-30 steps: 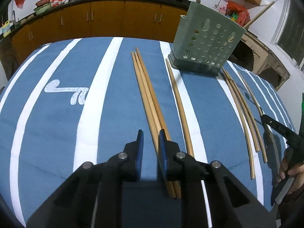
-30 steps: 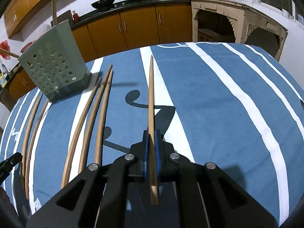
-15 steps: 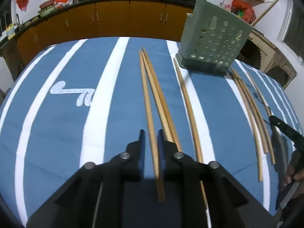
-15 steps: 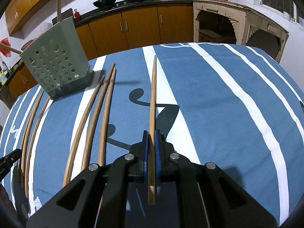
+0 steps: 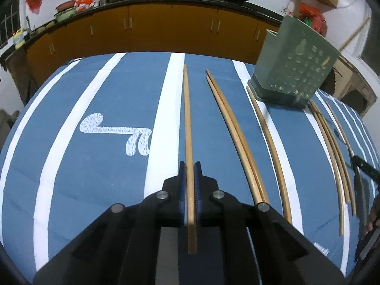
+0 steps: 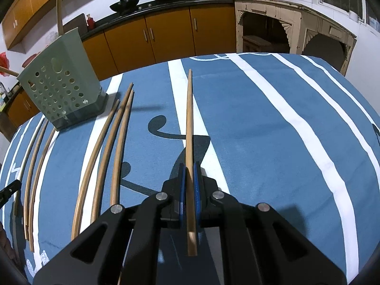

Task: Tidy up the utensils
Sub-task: 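Lift both held chopsticks upright and carry them over the green holder, then lower both chopsticks into the green holder and open both tools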

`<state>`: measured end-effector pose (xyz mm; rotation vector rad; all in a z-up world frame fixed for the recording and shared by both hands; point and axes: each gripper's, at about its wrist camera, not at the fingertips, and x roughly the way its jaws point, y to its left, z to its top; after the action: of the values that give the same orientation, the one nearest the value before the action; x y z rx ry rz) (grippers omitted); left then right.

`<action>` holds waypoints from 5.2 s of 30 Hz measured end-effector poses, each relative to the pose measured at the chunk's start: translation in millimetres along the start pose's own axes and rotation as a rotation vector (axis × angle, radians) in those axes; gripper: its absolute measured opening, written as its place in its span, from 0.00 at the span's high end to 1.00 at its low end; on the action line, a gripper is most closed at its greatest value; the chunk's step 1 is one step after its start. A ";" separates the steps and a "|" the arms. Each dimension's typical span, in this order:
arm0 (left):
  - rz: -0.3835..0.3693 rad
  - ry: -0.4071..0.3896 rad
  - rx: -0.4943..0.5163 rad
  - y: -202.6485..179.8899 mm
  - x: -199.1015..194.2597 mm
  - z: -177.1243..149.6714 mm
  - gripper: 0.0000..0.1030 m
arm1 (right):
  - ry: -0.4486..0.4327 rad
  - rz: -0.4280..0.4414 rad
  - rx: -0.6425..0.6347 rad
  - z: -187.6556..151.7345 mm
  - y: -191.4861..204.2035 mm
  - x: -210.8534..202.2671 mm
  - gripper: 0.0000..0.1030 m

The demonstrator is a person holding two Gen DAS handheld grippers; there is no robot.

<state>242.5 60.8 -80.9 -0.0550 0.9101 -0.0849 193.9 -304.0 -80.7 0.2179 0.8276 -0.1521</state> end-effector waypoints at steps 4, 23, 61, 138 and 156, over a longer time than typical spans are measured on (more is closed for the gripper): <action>-0.008 -0.002 0.016 0.0 -3.6 -5.5 0.91 | 0.001 -0.003 -0.015 -4.5 1.5 -3.9 0.92; 0.029 -0.011 0.059 -4.4 -18.0 -26.8 0.92 | 0.005 0.012 -0.017 -19.5 -0.1 -16.6 0.92; 0.036 0.009 0.036 7.7 -20.0 -23.7 0.85 | 0.036 0.017 -0.058 -21.6 1.7 -22.1 0.92; -0.203 -0.602 0.094 -95.7 -240.8 149.2 0.93 | -0.729 0.372 -0.078 169.0 94.8 -226.6 0.93; -0.145 -0.556 0.043 -115.5 -147.3 196.4 0.93 | -0.641 0.320 -0.031 175.6 117.5 -134.9 0.93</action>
<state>302.0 -37.7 164.8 -0.0988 0.3480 -0.2130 254.5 -227.8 150.3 0.2502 0.1512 0.0924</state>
